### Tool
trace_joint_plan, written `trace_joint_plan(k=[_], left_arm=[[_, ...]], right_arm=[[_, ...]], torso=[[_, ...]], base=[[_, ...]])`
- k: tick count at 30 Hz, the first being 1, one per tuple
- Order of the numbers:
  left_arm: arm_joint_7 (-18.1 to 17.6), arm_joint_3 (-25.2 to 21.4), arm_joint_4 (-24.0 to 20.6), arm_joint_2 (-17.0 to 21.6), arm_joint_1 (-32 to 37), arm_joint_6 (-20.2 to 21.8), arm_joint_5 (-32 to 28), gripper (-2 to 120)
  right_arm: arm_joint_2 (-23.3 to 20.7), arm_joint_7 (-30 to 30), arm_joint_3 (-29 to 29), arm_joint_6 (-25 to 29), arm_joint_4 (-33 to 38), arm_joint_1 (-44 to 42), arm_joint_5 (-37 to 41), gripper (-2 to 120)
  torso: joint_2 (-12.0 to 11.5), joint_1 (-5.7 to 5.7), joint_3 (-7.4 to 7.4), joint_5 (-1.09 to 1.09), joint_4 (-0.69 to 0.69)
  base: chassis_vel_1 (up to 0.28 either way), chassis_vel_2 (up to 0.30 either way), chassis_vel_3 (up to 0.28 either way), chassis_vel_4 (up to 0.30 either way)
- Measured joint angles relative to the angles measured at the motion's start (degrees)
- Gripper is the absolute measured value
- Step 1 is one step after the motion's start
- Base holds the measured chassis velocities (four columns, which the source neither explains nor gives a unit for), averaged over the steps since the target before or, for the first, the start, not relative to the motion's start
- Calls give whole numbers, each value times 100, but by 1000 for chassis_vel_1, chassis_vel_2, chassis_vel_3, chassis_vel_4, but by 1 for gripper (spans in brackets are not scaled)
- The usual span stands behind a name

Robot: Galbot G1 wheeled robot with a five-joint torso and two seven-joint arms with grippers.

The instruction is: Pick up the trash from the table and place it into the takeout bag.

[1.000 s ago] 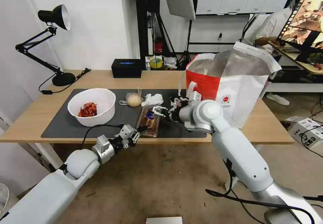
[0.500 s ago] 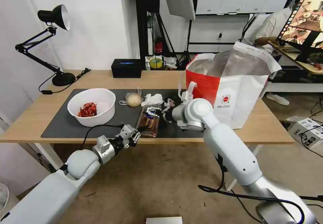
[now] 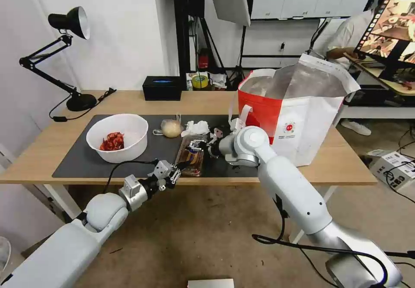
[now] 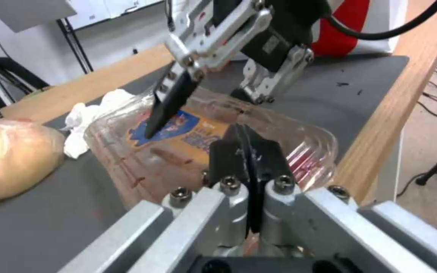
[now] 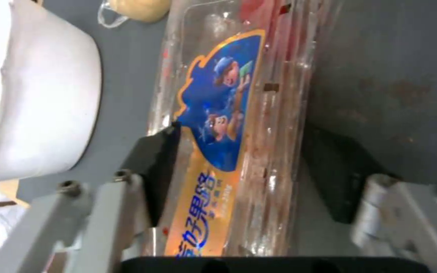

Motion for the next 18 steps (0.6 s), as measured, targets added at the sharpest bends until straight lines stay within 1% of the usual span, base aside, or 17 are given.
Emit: trace_joint_plan(k=[1,3,5,6,7,9,10,11,13,15,16,18], left_arm=[[0,0,-2,-8,12,-2,0,0],[0,-3,-4,-10,17,-3,0,0],[0,-34,-10,-10,44,-4,0,0],[0,-34,-10,-10,44,-4,0,0],[1,-44,-11,-10,51,-6,-1,0],[3,-77,-17,-2,63,-20,-14,0],[3,-77,-17,-2,63,-20,-14,0],[5,-84,-21,4,64,-24,-23,0],[8,-122,-44,34,69,-41,-75,0],[8,-143,-60,42,73,-44,-90,0],[9,-179,-84,59,86,-45,-108,0],[9,-229,-110,76,112,-45,-122,0]], right_arm=[[1,0,-5,0,-6,-7,0,51],[2,0,-6,0,-8,-11,0,49],[13,-2,-22,0,-12,-34,1,37],[13,-2,-22,0,-12,-34,1,37],[14,-3,-14,0,-12,-43,1,34],[14,-9,1,2,-12,-77,-1,22],[14,-9,1,2,-12,-77,-1,22],[14,-15,5,2,-11,-85,0,19],[4,-31,20,2,-8,-99,7,8],[3,-36,25,2,-7,-100,8,6],[0,-39,34,2,-5,-101,9,1],[-4,-41,43,1,-5,-101,9,0]], torso=[[0,0,0,0,0],[0,0,0,0,0],[0,0,1,1,2],[0,0,1,1,2],[0,0,1,1,3],[0,0,1,1,3],[0,0,1,1,3],[0,0,1,1,3],[0,1,1,1,4],[0,0,1,1,4],[0,0,1,1,4],[0,0,1,1,5]], base=[[0,0,0,0],[0,0,0,0],[0,0,0,0],[0,0,0,0],[0,0,0,0],[0,0,0,0],[0,0,0,0],[0,0,0,0],[0,0,0,0],[0,0,0,0],[0,0,0,0],[0,0,0,0]])
